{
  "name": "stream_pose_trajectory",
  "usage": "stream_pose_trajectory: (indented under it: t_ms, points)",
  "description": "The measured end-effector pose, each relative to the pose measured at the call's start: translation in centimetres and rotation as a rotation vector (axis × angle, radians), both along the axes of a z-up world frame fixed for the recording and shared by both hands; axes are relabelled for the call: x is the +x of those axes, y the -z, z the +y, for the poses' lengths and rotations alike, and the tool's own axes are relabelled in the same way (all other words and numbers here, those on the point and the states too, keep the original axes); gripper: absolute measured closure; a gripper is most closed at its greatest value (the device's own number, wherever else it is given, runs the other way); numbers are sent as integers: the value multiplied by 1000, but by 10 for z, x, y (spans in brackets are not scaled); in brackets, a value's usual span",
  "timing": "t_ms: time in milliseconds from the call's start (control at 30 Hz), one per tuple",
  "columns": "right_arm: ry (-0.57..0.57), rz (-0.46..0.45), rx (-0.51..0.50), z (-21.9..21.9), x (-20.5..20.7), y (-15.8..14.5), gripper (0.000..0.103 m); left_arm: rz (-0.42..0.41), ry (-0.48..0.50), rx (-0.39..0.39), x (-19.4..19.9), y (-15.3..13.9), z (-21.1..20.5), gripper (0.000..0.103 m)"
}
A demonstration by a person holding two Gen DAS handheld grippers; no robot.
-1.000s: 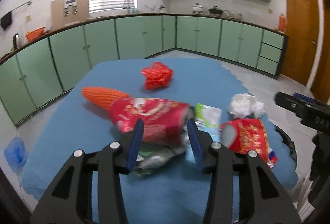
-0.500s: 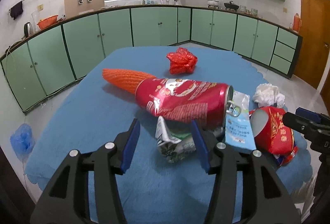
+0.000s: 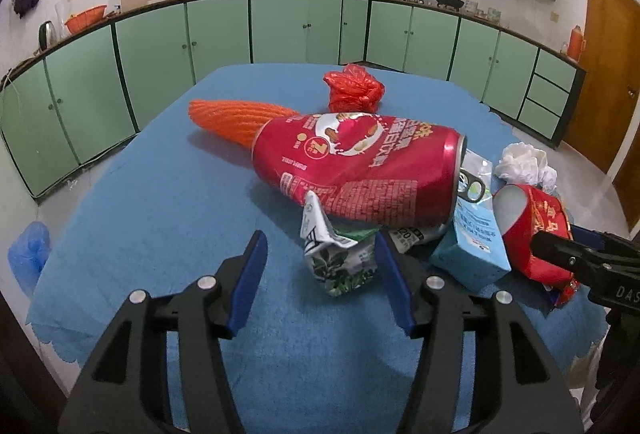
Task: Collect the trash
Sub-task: 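Grasp the red gold-trimmed packet with the right tool, then grasp the small blue milk carton with the left tool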
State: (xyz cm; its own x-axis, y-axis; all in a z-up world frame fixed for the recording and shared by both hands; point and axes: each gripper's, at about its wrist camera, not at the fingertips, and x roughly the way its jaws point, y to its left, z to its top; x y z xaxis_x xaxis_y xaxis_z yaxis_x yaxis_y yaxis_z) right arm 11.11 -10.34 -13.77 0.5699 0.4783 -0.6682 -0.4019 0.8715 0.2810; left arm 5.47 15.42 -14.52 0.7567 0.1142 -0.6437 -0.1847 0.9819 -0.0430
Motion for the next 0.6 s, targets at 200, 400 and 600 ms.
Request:
stream_pose_trajectory:
  t_ms: [200, 400, 600]
  points:
    - [-39, -21, 48, 3, -3, -9, 42, -1, 5, -20, 0, 2, 3, 46]
    - [-56, -13, 44, 7, -2, -10, 53, 3, 25, -38, 3, 3, 1, 46]
    - [-58, -4, 45, 7, -1, -9, 90, 6, 23, -58, 2, 5, 6, 46]
